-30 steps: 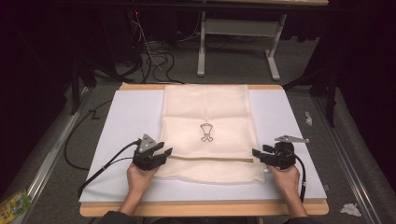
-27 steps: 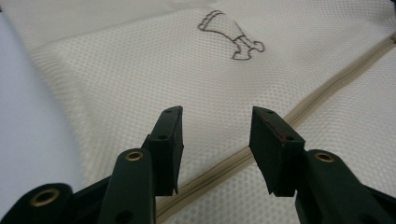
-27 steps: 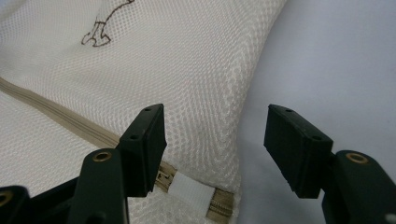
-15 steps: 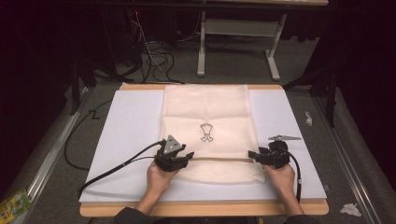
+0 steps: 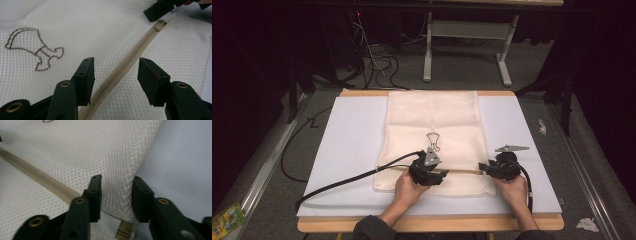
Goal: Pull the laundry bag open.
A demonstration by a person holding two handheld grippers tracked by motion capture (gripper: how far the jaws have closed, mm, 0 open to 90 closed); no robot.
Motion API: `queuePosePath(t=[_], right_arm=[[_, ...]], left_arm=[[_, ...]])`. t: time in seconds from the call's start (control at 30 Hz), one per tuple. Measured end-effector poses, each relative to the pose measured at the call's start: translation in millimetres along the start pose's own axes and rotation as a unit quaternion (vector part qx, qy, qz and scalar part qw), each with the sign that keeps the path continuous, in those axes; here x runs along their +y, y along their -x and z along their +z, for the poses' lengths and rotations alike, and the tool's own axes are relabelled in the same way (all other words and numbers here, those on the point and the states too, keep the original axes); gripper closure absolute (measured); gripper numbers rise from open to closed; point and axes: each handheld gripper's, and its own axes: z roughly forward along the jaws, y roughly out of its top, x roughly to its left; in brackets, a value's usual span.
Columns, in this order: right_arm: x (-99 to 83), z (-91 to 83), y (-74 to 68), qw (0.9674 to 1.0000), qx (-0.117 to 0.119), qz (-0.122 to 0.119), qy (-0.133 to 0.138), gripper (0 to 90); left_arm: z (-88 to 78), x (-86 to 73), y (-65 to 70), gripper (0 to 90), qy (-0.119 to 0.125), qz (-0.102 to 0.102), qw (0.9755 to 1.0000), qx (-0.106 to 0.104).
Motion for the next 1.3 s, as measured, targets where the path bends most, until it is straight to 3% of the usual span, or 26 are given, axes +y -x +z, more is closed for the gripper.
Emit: queuePosePath(t=[0.03,0.1,0.23,0.33,0.57,0.7,1.1,1.23,1.3], right_arm=[[-0.4,-0.1,-0.3,0.9999,-0.008,-0.011,-0.001,72.9],[-0.4,-0.1,0.8,0.9999,-0.006,-0.013,0.001,75.0],[-2.0,-0.5,5.9,0.9998,0.015,-0.011,0.005,84.0],[-1.8,-1.2,5.0,0.9997,0.017,-0.015,0.008,86.1],[-1.6,-6.4,8.1,0.9988,0.041,-0.012,0.024,87.2],[-2.3,-10.3,11.6,0.9976,0.058,-0.004,0.036,87.4],[8.0,-24.6,5.7,0.9956,0.072,-0.013,0.058,87.9],[9.4,-26.5,4.0,0.9956,0.074,-0.013,0.057,88.0],[10.8,-27.6,2.9,0.9955,0.074,-0.014,0.057,88.0]], left_arm=[[2.5,2.5,1.3,47.5,0.0,-0.004,1.0,-0.005],[5.5,6.1,2.6,47.5,0.0,-0.005,1.0,-0.008],[8.9,8.7,2.2,47.5,0.005,-0.019,0.9997,-0.016],[11.1,9.9,3.7,47.6,-0.007,-0.013,0.9998,-0.014],[16.4,17.5,10.0,50.7,-0.02,-0.011,0.9994,-0.026],[22.2,20.6,14.0,49.9,-0.021,-0.023,0.9985,-0.044],[26.0,22.8,15.8,50.9,0.0,-0.034,0.9977,-0.059],[27.5,27.2,25.2,52.0,-0.005,-0.012,0.9979,-0.063],[28.3,30.5,30.4,52.5,0.004,-0.004,0.9975,-0.071]])
